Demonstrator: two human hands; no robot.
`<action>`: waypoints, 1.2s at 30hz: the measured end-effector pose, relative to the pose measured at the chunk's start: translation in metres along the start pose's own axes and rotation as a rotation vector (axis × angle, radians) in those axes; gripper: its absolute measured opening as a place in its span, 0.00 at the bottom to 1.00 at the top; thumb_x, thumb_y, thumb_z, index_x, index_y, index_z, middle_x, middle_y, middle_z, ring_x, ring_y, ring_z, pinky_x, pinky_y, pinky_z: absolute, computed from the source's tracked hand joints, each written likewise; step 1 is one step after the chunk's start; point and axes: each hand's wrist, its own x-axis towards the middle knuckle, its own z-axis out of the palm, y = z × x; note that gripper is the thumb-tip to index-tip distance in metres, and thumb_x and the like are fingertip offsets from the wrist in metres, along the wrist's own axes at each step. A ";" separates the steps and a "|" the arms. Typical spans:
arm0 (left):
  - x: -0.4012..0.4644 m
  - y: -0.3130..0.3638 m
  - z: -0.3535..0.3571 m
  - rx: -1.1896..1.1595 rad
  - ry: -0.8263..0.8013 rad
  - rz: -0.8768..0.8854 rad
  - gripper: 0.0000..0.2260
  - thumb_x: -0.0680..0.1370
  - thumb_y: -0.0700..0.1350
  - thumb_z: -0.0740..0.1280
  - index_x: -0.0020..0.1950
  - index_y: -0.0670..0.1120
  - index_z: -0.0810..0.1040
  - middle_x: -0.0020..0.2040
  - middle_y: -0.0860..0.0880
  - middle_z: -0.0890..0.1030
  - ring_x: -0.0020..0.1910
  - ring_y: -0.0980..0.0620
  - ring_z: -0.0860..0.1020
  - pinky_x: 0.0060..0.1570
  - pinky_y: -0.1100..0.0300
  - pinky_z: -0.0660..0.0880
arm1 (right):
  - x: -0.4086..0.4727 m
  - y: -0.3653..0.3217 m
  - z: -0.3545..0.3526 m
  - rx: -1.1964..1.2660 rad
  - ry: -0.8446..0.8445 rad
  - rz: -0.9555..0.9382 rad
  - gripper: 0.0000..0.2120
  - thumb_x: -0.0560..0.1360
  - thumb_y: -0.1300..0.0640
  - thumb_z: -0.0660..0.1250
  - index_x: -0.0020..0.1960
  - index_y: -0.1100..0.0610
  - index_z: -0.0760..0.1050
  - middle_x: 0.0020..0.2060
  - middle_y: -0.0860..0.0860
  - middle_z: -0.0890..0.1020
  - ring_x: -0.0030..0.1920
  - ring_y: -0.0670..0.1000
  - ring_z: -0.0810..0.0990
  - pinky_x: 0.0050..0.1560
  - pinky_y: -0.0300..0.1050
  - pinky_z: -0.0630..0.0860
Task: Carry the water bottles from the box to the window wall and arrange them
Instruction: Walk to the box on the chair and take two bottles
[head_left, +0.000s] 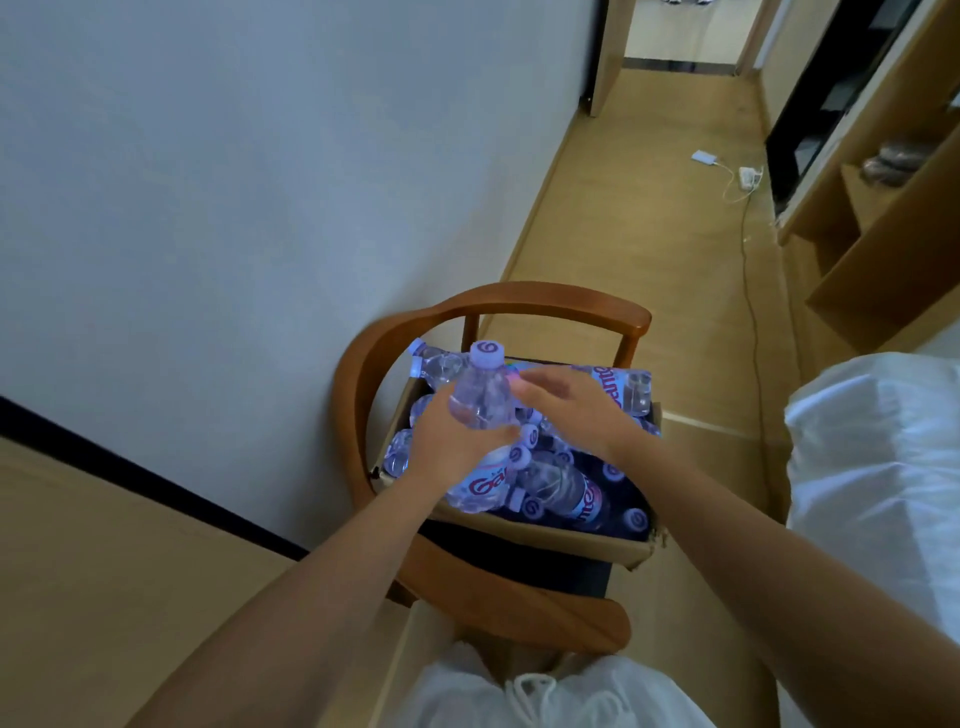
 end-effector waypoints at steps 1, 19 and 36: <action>-0.002 -0.003 -0.005 -0.053 0.030 -0.033 0.33 0.56 0.61 0.77 0.57 0.51 0.76 0.51 0.51 0.82 0.50 0.52 0.80 0.51 0.53 0.77 | 0.000 0.014 -0.002 -0.001 0.035 0.037 0.23 0.74 0.42 0.65 0.62 0.56 0.75 0.55 0.47 0.80 0.56 0.46 0.78 0.47 0.29 0.69; -0.021 -0.030 -0.034 -0.139 0.098 -0.146 0.26 0.57 0.57 0.77 0.52 0.50 0.78 0.46 0.52 0.84 0.45 0.54 0.83 0.51 0.49 0.80 | 0.029 0.124 0.056 -0.520 -0.078 0.254 0.30 0.69 0.37 0.68 0.58 0.59 0.70 0.55 0.56 0.75 0.53 0.55 0.74 0.53 0.52 0.74; -0.005 -0.001 0.011 -0.078 -0.179 0.010 0.28 0.56 0.57 0.78 0.52 0.54 0.77 0.45 0.58 0.82 0.46 0.58 0.81 0.46 0.57 0.77 | -0.063 0.111 0.005 -0.166 0.489 0.188 0.11 0.76 0.54 0.67 0.50 0.62 0.71 0.47 0.61 0.76 0.49 0.59 0.76 0.50 0.54 0.72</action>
